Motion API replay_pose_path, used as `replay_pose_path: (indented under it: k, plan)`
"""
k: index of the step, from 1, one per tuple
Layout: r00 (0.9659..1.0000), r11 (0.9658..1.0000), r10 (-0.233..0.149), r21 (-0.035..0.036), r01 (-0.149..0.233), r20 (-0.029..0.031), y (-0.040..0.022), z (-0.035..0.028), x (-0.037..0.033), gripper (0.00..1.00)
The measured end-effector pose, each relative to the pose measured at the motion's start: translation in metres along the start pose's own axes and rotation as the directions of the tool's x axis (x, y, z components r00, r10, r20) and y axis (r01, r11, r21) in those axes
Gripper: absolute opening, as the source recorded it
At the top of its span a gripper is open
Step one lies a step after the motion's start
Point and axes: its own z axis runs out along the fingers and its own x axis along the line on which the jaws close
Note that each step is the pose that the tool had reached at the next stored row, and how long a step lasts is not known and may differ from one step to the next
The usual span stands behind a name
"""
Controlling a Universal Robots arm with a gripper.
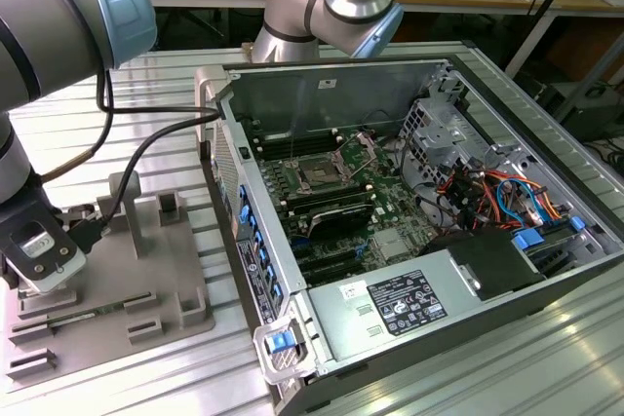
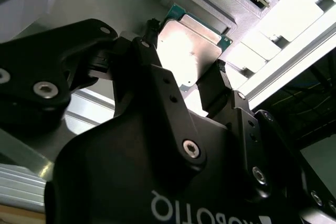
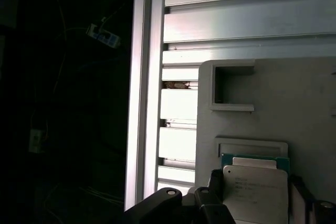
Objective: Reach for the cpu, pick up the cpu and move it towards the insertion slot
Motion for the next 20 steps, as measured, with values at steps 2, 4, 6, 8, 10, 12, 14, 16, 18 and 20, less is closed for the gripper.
replay_pose_path:
  k: [2, 4, 6, 8, 10, 12, 14, 16, 18, 20]
  plan:
    - [1.0000, 1.0000, 0.000, 0.0000, 0.000, 0.0000, 0.0001, -0.0019, 0.0000, 0.55]
    - [1.0000, 1.0000, 0.000, 0.0000, 0.000, 0.0000, 0.0002, -0.0045, 0.0000, 0.55]
    - [1.0000, 1.0000, 0.000, 0.0000, 0.000, 0.0000, 0.0004, -0.0069, 0.0000, 0.55]
    - [1.0000, 1.0000, 0.000, 0.0000, 0.000, 0.0001, 0.0005, -0.0087, 0.0000, 0.55]
    - [1.0000, 1.0000, 0.000, 0.0000, 0.000, 0.0000, 0.0006, -0.0107, 0.0000, 0.55]
    - [1.0000, 1.0000, 0.000, 0.0000, 0.000, 0.0000, 0.0007, -0.0127, 0.0000, 0.55]
    - [1.0000, 1.0000, 0.000, 0.0000, 0.000, 0.0000, 0.0008, -0.0146, 0.0000, 0.55]
    - [1.0000, 1.0000, 0.000, 0.0000, 0.000, 0.0000, 0.0009, -0.0165, 0.0000, 0.55]
    - [1.0000, 1.0000, 0.000, -0.0001, 0.000, 0.0002, 0.0010, -0.0187, -0.0002, 0.55]
    - [1.0000, 1.0000, 0.000, -0.0001, 0.000, 0.0001, 0.0010, -0.0199, -0.0005, 0.55]
